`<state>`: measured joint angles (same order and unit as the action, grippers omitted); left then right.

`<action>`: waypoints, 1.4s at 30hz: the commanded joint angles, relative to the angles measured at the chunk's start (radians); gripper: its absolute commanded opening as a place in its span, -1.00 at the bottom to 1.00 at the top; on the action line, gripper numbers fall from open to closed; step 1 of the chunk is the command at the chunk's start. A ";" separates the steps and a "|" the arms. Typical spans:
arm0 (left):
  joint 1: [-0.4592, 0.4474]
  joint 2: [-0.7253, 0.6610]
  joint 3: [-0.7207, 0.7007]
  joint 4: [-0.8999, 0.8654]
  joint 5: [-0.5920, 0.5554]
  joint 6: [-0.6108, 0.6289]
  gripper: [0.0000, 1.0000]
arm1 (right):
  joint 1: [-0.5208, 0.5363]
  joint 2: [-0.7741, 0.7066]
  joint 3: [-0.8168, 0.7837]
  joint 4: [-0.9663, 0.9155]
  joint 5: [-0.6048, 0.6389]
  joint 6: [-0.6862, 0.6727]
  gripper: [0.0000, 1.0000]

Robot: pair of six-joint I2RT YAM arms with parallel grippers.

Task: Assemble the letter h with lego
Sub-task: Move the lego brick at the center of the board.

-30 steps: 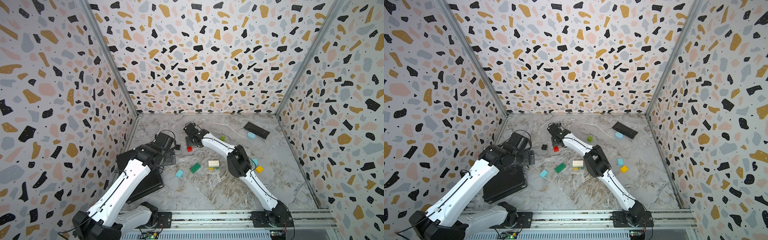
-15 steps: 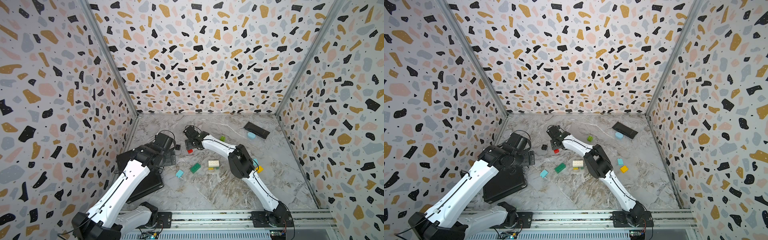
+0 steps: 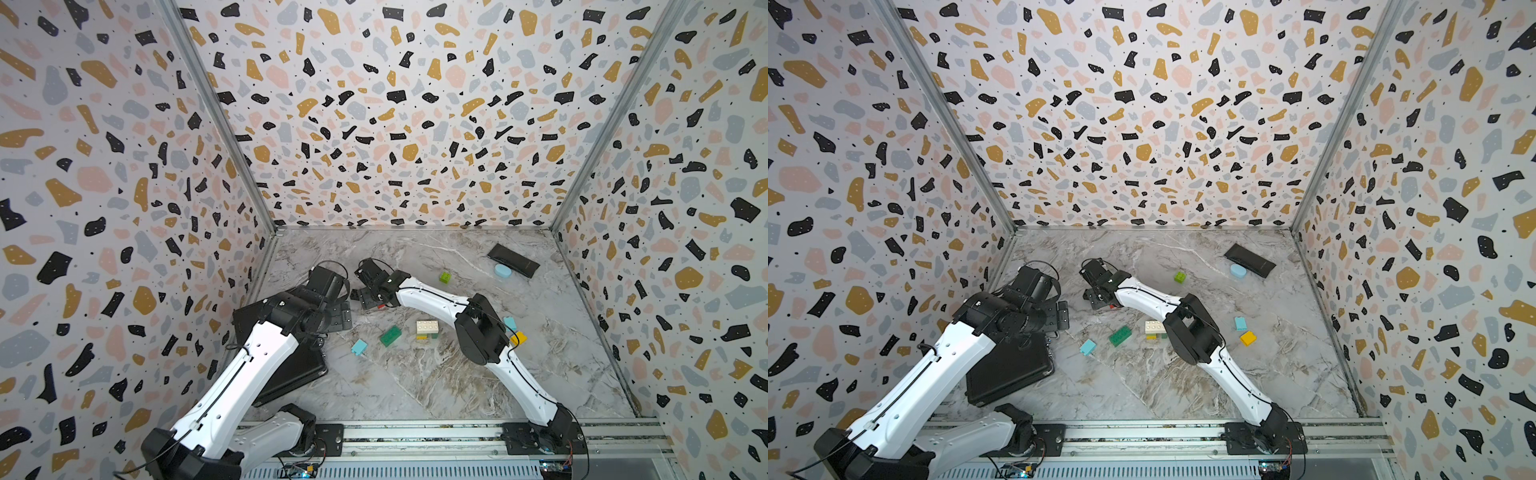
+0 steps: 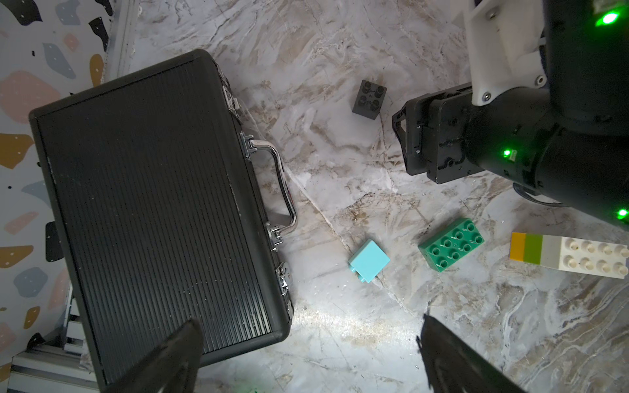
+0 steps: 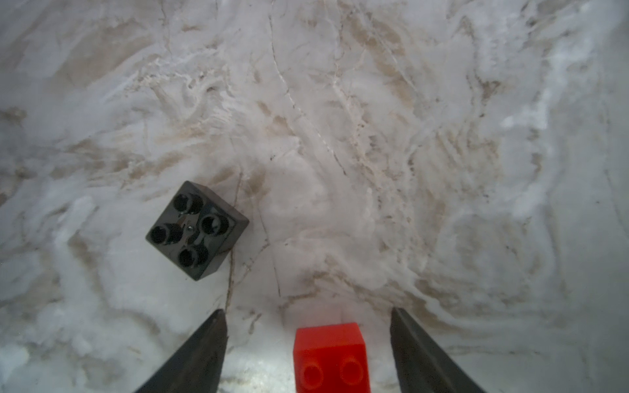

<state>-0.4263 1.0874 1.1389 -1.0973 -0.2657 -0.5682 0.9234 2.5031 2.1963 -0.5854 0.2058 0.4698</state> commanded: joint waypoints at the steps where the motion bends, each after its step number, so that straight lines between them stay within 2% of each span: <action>1: 0.006 -0.020 -0.011 0.013 0.009 0.008 0.98 | 0.005 -0.012 0.023 -0.056 0.016 -0.006 0.42; 7: 0.006 -0.019 -0.011 0.015 0.015 0.011 0.98 | 0.006 -0.050 -0.071 -0.029 0.036 0.007 0.30; 11: 0.006 -0.020 -0.011 0.016 0.018 0.011 0.98 | 0.007 -0.061 -0.102 -0.029 0.042 0.008 0.10; 15: 0.008 -0.021 -0.012 0.016 0.019 0.011 0.98 | 0.006 -0.087 -0.145 -0.034 0.101 0.040 -0.22; 19: 0.008 -0.022 -0.014 0.017 0.019 0.012 0.98 | -0.020 -0.187 -0.288 0.008 0.176 0.109 -0.48; 23: 0.008 -0.023 -0.013 0.019 0.024 0.013 0.98 | -0.075 -0.288 -0.440 0.055 0.175 0.160 -0.54; 36: 0.007 -0.019 -0.019 0.030 0.050 0.021 0.98 | -0.205 -0.389 -0.630 0.091 0.145 0.166 -0.43; 39: 0.008 -0.021 -0.020 0.031 0.054 0.023 0.98 | -0.208 -0.405 -0.645 0.090 0.142 0.158 -0.25; 42: 0.008 -0.021 -0.021 0.033 0.056 0.024 0.98 | -0.210 -0.419 -0.643 0.073 0.149 0.166 0.10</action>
<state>-0.4263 1.0805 1.1282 -1.0752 -0.2173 -0.5598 0.7128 2.1456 1.5566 -0.4828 0.3447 0.6247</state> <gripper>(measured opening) 0.989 0.515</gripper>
